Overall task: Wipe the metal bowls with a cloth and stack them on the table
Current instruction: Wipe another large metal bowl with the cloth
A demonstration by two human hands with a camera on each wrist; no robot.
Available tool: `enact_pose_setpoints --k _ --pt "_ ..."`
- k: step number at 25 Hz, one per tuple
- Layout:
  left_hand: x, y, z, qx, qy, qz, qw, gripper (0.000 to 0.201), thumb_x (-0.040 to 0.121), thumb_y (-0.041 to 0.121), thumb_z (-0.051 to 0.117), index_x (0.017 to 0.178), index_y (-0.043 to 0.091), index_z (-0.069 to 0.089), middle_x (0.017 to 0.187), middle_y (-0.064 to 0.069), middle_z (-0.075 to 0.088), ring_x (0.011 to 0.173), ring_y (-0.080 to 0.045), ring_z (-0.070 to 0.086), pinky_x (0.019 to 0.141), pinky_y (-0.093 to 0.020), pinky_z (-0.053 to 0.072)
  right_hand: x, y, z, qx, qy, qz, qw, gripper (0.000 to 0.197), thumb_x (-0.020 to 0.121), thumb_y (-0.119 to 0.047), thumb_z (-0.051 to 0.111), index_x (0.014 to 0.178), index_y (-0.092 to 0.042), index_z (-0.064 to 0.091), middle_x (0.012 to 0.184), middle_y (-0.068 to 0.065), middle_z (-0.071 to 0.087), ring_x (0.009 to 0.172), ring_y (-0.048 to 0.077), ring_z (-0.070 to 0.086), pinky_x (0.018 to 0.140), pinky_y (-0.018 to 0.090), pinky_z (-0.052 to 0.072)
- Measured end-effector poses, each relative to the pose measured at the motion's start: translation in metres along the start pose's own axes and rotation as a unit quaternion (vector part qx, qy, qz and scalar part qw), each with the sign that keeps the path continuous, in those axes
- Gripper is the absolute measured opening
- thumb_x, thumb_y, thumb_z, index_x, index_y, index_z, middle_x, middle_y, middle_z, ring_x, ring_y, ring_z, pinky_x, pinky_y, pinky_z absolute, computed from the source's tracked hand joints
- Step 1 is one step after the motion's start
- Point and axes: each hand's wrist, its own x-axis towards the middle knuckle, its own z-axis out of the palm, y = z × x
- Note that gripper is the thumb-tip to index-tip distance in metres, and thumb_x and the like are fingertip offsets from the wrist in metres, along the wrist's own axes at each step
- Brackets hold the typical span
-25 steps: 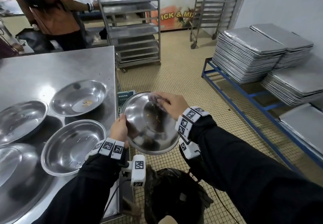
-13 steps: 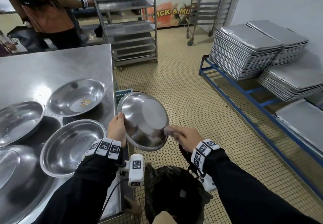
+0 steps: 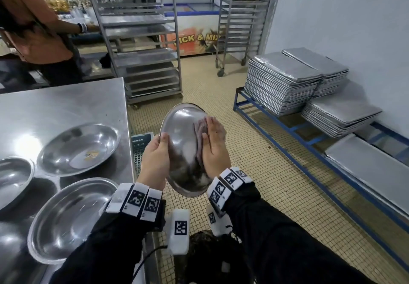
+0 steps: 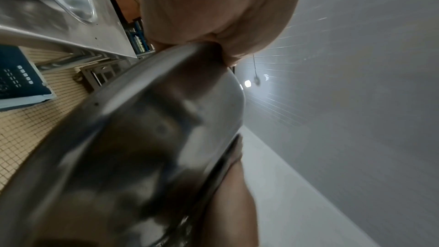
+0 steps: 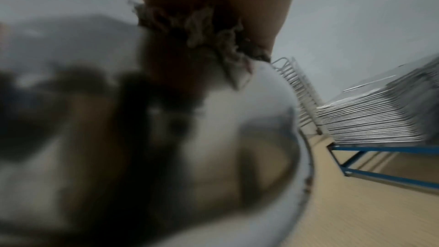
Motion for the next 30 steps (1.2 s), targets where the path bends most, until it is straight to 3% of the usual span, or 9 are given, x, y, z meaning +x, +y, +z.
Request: enact_pose_setpoints --k 6,10,15,19,21,23,26,28,30 --pt "0.012 0.012 -0.003 -0.001 0.019 0.021 1.0 0.03 0.103 0.034 0.04 0.087 0.02 0.061 0.087 -0.003 0.065 0.082 -0.017 0.062 0.077 -0.03 0.052 -0.019 0.026 -0.022 0.035 -0.024 0.113 0.993 0.052 0.102 -0.037 0.025 0.151 -0.036 0.006 0.159 -0.008 0.006 0.144 0.021 0.017 0.114 0.052 0.025" --pt "0.017 0.004 0.0 0.01 0.038 0.017 0.999 0.034 0.103 0.035 0.04 0.086 0.015 0.062 0.092 -0.009 0.066 0.087 -0.023 0.062 0.09 -0.039 0.052 -0.059 0.015 0.006 -0.044 -0.012 -0.038 0.998 0.06 0.098 -0.043 0.017 0.152 -0.022 -0.001 0.159 -0.003 -0.01 0.146 0.014 -0.011 0.119 0.048 0.003" --pt "0.018 -0.002 0.0 0.033 0.021 0.021 0.999 0.035 0.102 0.037 0.043 0.084 0.013 0.062 0.089 -0.017 0.064 0.086 -0.03 0.06 0.091 -0.046 0.05 -0.01 -0.019 0.007 -0.151 0.022 -0.111 0.982 0.057 0.098 -0.05 0.013 0.15 -0.027 0.01 0.16 0.002 0.007 0.147 0.022 -0.002 0.119 0.046 0.002" --pt "0.018 -0.002 -0.002 0.02 0.01 0.016 1.0 0.033 0.102 0.037 0.043 0.091 0.013 0.064 0.095 -0.014 0.066 0.087 -0.026 0.063 0.083 -0.042 0.056 0.025 -0.002 -0.02 -0.112 0.039 -0.052 0.992 0.053 0.099 -0.042 0.025 0.147 -0.021 0.028 0.153 0.005 0.029 0.142 0.021 0.023 0.116 0.046 0.023" --pt "0.02 -0.002 -0.004 0.0 0.018 0.007 1.0 0.033 0.103 0.035 0.042 0.094 0.014 0.065 0.092 -0.008 0.067 0.085 -0.022 0.064 0.073 -0.032 0.055 0.016 0.019 -0.03 -0.032 0.013 0.029 0.999 0.049 0.101 -0.034 0.029 0.148 -0.023 0.024 0.155 0.002 0.025 0.141 0.021 0.025 0.113 0.049 0.028" --pt "0.022 -0.003 -0.006 -0.007 0.029 -0.001 1.0 0.034 0.103 0.035 0.042 0.095 0.011 0.064 0.091 -0.008 0.066 0.086 -0.022 0.063 0.077 -0.033 0.055 -0.012 0.034 -0.029 0.002 -0.001 0.074 0.997 0.05 0.102 -0.032 0.028 0.15 -0.029 0.014 0.158 -0.004 0.013 0.144 0.019 0.018 0.114 0.051 0.027" --pt "0.026 -0.009 -0.008 -0.002 0.053 -0.011 0.999 0.033 0.103 0.035 0.041 0.085 0.015 0.061 0.091 -0.007 0.064 0.09 -0.023 0.06 0.09 -0.037 0.051 -0.054 0.032 -0.008 -0.057 -0.006 0.0 0.998 0.054 0.102 -0.033 0.022 0.152 -0.027 0.001 0.159 -0.008 -0.01 0.146 0.013 -0.007 0.119 0.048 0.011" --pt "0.026 -0.012 -0.006 0.004 0.055 -0.013 0.998 0.033 0.103 0.035 0.042 0.082 0.018 0.061 0.092 -0.008 0.064 0.092 -0.023 0.06 0.097 -0.041 0.049 -0.065 0.017 0.009 -0.129 -0.006 -0.066 0.989 0.057 0.1 -0.042 0.017 0.152 -0.023 0.004 0.16 -0.003 -0.009 0.146 0.017 -0.011 0.119 0.047 0.0" --pt "0.024 -0.015 -0.004 0.011 0.037 -0.012 0.999 0.033 0.102 0.036 0.042 0.084 0.018 0.062 0.097 -0.012 0.067 0.095 -0.027 0.062 0.099 -0.044 0.048 -0.056 0.004 0.016 -0.152 -0.003 -0.106 0.983 0.057 0.099 -0.047 0.014 0.151 -0.024 0.011 0.16 0.002 0.002 0.147 0.021 -0.005 0.119 0.049 0.002"
